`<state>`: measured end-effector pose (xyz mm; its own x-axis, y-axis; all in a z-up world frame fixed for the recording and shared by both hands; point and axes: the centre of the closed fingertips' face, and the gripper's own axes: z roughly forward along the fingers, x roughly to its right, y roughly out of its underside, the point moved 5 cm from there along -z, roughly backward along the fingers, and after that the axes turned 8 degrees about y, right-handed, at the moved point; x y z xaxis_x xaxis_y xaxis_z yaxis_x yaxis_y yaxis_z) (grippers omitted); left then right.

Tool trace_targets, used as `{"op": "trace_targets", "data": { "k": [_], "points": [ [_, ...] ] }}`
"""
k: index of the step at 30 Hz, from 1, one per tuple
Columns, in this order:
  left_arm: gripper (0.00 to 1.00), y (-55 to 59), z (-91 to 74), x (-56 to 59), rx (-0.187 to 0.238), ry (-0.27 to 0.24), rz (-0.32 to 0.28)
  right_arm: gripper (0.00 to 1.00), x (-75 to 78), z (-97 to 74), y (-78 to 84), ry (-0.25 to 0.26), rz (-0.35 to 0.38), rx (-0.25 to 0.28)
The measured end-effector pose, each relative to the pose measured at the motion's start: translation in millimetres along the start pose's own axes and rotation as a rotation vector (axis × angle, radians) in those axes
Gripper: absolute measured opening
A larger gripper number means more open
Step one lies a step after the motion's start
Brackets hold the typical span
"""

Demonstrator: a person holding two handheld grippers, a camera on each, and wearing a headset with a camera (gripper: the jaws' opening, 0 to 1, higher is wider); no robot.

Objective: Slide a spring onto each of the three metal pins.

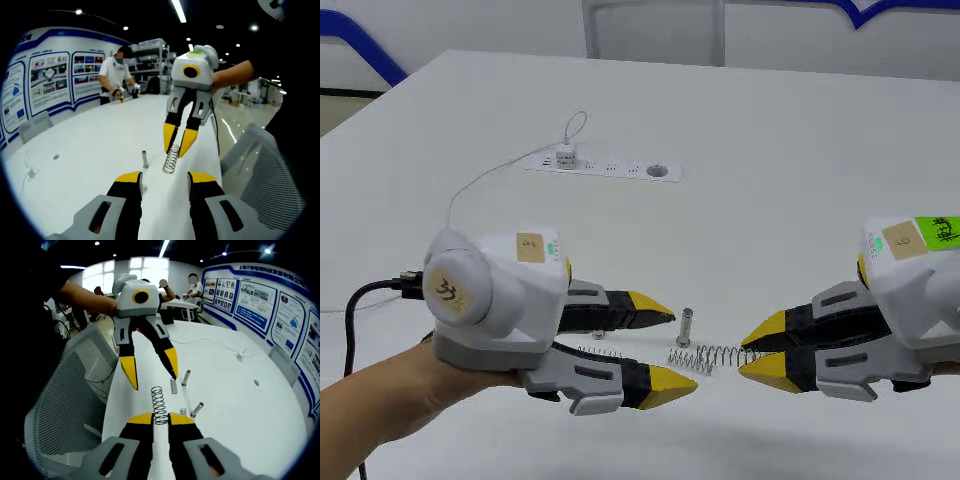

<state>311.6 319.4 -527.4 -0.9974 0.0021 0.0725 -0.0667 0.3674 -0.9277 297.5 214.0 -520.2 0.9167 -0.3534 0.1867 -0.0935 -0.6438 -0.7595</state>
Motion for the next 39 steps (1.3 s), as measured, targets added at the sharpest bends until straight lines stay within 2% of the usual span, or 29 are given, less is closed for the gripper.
{"op": "trace_targets", "data": {
  "k": [5,7,10,15,21,30,37,39],
  "points": [
    [0.32,1.0,2.0,3.7,-0.002,0.015,0.003,0.11,-5.3,1.1,-5.0,-0.022,-0.017,0.01],
    [0.29,2.2,3.0,6.4,-0.01,0.035,0.005,0.11,-6.6,1.6,-6.5,-0.028,-0.014,0.013],
    [0.28,3.3,4.5,7.2,-0.031,0.031,0.028,0.11,-9.5,2.6,-9.3,-0.038,-0.017,0.015],
    [0.21,0.3,6.0,8.1,-0.016,0.042,0.029,0.11,-12.3,3.8,-10.9,-0.048,-0.013,0.016],
    [0.13,2.3,8.6,13.2,-0.046,0.077,0.048,0.11,-13.9,5.2,-11.5,-0.055,0.003,0.027],
    [0.1,4.0,5.5,14.7,-0.059,0.053,0.067,0.11,-16.3,7.5,-13.6,-0.065,-0.007,0.022],
    [0.09,5.3,4.0,18.0,-0.074,0.057,0.082,0.11,-18.1,8.9,-14.4,-0.086,-0.019,0.007],
    [0.09,4.9,2.8,17.8,-0.072,0.049,0.08,0.12,-15.5,9.5,-16.1,-0.072,-0.034,0.024]
  ]
}}
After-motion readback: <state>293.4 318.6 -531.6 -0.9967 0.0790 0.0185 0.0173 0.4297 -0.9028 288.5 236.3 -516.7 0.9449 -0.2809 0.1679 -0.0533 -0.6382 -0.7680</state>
